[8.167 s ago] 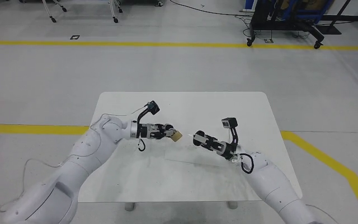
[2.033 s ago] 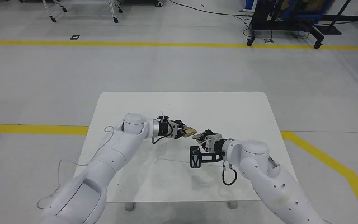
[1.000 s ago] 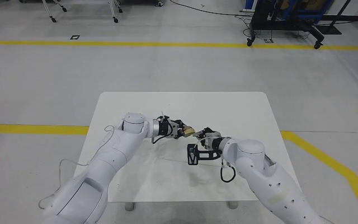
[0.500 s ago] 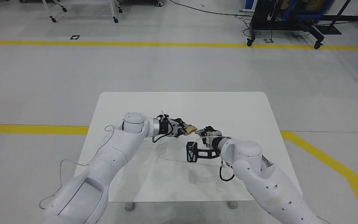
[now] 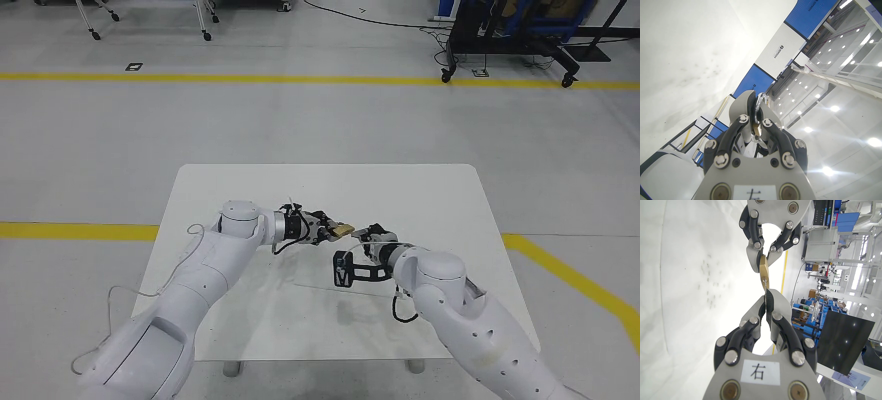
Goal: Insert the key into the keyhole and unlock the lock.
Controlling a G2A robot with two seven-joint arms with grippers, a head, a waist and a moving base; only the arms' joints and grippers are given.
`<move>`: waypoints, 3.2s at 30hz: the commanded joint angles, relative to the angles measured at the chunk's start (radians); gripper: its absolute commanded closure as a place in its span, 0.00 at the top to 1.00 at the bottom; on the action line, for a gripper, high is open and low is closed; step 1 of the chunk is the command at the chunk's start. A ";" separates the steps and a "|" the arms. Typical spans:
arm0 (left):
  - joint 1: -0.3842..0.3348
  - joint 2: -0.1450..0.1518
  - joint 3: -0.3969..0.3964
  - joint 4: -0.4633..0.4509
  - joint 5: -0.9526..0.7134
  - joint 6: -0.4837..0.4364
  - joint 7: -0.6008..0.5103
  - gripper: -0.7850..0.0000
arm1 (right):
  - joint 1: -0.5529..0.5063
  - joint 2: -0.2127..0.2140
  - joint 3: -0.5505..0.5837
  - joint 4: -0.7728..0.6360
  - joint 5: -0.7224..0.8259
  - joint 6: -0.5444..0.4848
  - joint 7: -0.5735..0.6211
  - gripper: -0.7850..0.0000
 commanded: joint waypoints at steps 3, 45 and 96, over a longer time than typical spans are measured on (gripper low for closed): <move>0.001 -0.001 -0.003 0.000 0.005 -0.001 -0.003 0.00 | 0.002 -0.003 -0.003 0.004 0.003 -0.001 0.007 0.00; 0.014 -0.008 -0.039 -0.007 0.040 -0.016 0.025 0.00 | -0.009 -0.026 0.043 -0.003 0.167 0.004 -0.063 0.00; 0.171 0.094 -0.194 -0.233 0.292 -0.709 -0.169 0.00 | -0.045 -0.020 0.198 0.076 0.567 0.055 0.250 0.00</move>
